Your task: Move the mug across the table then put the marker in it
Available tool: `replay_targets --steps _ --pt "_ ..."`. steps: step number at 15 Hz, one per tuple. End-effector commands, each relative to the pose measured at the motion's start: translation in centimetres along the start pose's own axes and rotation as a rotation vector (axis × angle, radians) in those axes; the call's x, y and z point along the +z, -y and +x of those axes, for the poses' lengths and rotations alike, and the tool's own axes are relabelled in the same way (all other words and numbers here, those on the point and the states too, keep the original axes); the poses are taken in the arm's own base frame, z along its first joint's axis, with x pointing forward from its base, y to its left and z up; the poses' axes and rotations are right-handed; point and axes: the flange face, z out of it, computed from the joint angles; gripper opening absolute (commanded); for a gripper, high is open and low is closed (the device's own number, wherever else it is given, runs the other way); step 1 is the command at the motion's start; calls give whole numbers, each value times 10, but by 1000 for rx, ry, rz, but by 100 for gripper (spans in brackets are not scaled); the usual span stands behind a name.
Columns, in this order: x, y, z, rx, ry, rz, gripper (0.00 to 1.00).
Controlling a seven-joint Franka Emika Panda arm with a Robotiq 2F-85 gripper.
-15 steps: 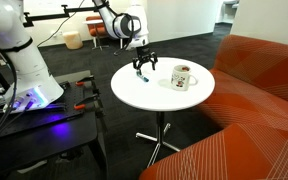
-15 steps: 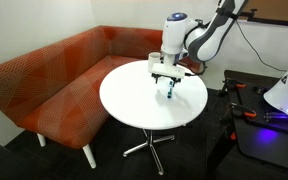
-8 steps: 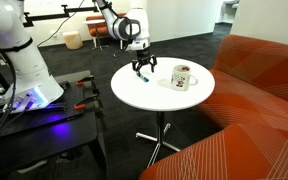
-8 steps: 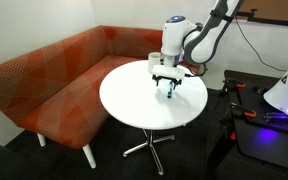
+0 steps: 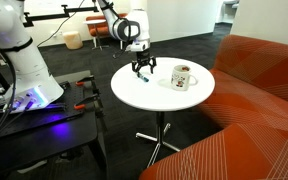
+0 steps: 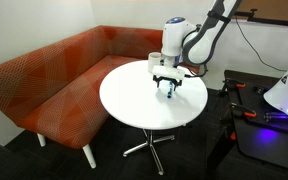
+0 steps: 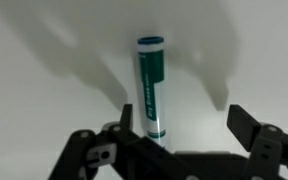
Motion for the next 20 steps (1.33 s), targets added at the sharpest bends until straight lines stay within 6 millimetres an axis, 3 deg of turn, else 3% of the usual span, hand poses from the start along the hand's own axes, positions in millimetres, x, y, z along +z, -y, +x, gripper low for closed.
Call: replay_targets --steps 1,10,12,20 --pt "1 -1 -1 -9 12 3 66" --pt "-12 1 -9 -21 -22 8 0" --pt "-20 -1 -12 -31 -53 12 5" --pt "-66 1 -30 -44 -253 36 5"
